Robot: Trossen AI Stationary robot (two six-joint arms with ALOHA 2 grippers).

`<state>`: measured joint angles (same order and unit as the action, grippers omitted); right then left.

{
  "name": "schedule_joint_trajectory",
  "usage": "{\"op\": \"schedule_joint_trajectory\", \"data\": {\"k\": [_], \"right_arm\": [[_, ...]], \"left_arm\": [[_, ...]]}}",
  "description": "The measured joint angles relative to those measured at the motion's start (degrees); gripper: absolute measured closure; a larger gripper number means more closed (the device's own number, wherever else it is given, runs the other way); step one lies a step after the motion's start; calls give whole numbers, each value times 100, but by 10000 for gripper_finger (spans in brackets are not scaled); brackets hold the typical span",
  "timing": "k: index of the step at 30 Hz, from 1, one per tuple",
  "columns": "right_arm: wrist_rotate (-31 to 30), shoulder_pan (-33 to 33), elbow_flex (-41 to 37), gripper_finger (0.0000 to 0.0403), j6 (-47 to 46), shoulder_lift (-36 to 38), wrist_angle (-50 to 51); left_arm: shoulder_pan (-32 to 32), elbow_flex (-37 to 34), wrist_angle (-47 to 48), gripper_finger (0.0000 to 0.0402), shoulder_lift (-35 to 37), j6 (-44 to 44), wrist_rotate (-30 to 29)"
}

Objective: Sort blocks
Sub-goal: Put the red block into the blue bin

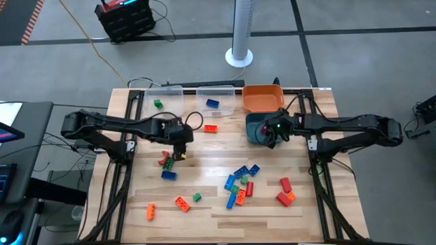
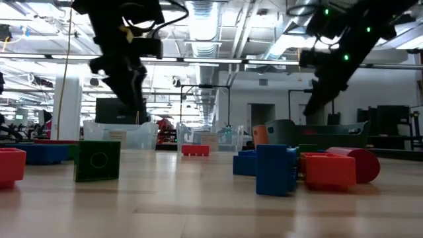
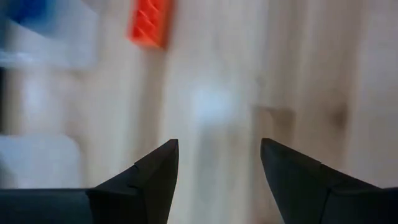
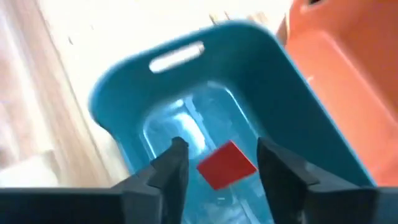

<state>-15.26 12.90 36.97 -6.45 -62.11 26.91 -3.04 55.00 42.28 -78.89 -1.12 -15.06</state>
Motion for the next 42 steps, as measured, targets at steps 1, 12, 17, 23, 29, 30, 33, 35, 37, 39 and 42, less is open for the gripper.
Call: {"op": "schedule_joint_trajectory", "data": {"k": [1, 12, 17, 23, 29, 30, 33, 35, 37, 39, 42], "right_arm": [[1, -97, 68, 193, -7, 0, -21], [-1490, -1804, 208, 185, -389, -2, -794], [-1550, -2015, 208, 185, -213, -2, -978], [-1574, -1988, 208, 184, -177, -2, -948], [-1574, -2003, 208, 184, -104, -2, -952], [-1574, -2003, 208, 184, -104, -2, -952], [-1574, -1999, 208, 184, -106, -2, -959], [-1572, -1999, 208, 184, -106, -2, -998], [-1572, -1999, 208, 184, -104, -2, -1066], [-1570, -1999, 208, 184, -103, -2, -1123], [-1570, -1999, 208, 184, -106, -2, -1131]], "left_arm": [[1, 0, 92, 180, 0, 117, 160], [288, 0, 1541, 180, -2, 2460, 340], [309, -49, 2422, 180, -5, 3553, 464], [325, -710, 1975, 180, -9, 4056, 881], [329, -1018, 1530, 180, 6, 4227, 916], [329, -1044, 1469, 180, 9, 4210, 912], [316, -1104, 1389, 180, 17, 4087, 855], [271, -1104, 1484, 180, 15, 3917, 615], [177, -1109, 1572, 180, 11, 3731, 311], [80, -1094, 1649, 180, 0, 3510, -9], [-41, -939, 1699, 180, -20, 3220, -95]]}}
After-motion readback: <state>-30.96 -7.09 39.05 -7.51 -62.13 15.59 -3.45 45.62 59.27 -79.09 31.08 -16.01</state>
